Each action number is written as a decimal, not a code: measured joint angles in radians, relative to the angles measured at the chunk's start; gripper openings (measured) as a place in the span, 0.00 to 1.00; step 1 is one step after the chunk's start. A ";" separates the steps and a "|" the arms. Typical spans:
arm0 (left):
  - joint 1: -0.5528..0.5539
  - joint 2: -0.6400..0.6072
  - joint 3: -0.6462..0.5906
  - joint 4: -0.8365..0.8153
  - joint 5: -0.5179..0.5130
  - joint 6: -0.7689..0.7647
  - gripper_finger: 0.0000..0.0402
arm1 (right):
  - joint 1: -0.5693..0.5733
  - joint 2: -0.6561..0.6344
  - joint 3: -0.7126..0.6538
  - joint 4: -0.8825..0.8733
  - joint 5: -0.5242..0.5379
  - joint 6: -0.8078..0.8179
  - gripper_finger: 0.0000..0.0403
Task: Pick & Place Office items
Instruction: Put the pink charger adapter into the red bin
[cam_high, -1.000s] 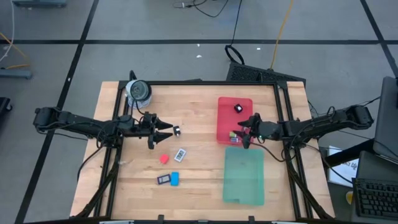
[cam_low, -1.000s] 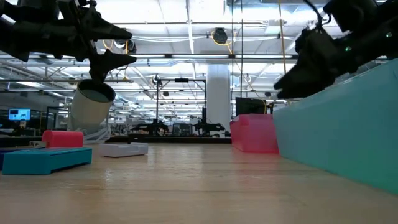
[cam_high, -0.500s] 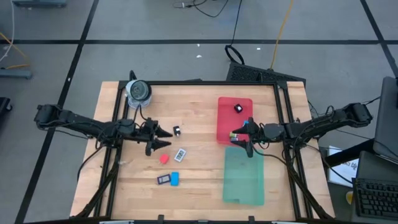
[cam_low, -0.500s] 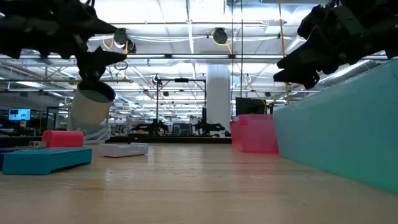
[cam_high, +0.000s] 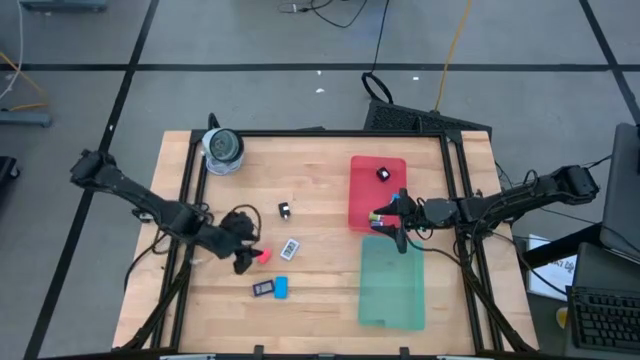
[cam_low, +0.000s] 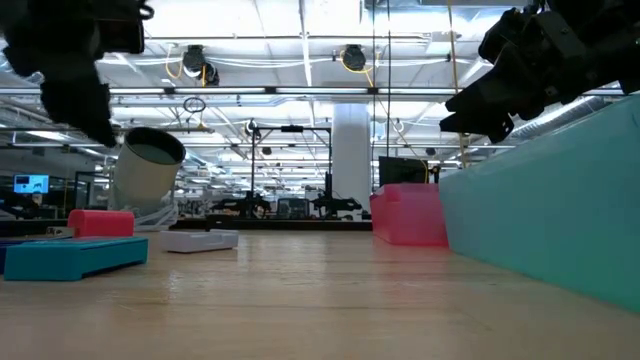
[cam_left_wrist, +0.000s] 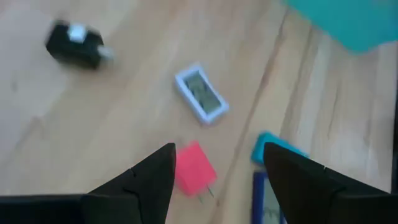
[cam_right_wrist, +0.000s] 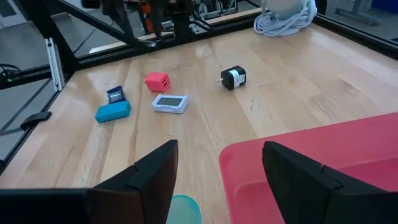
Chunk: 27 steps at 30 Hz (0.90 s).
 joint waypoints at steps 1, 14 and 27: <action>-0.011 0.032 0.018 -0.018 0.009 -0.023 0.61 | 0.000 0.000 0.000 0.000 0.000 0.000 0.55; 0.001 0.402 0.045 0.034 0.099 -0.223 0.61 | 0.000 0.000 0.000 -0.001 0.000 0.000 0.54; 0.024 0.486 0.047 0.040 0.078 -0.018 0.61 | 0.000 0.000 0.000 -0.001 0.000 0.008 0.54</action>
